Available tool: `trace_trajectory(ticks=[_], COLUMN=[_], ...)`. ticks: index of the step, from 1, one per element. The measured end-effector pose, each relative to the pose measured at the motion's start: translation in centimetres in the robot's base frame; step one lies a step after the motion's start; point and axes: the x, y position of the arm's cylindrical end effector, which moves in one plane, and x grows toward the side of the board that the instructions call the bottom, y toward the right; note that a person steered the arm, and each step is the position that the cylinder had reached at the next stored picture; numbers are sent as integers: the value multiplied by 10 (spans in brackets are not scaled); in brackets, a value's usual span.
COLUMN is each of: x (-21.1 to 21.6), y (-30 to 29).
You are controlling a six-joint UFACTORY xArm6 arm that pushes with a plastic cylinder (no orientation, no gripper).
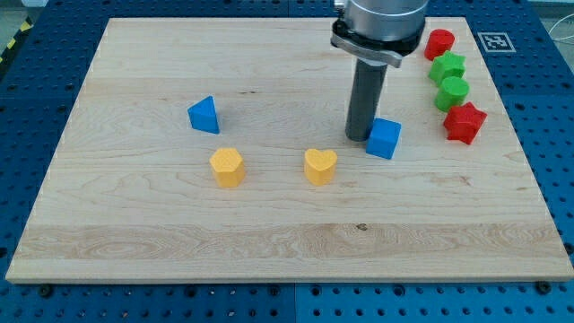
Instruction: Slide blue cube closer to red star
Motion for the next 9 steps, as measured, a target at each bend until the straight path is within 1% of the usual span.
trace_trajectory(ticks=[1, 2, 3, 5, 9], x=[0, 2, 20, 30, 30], y=[12, 11, 11, 39, 94])
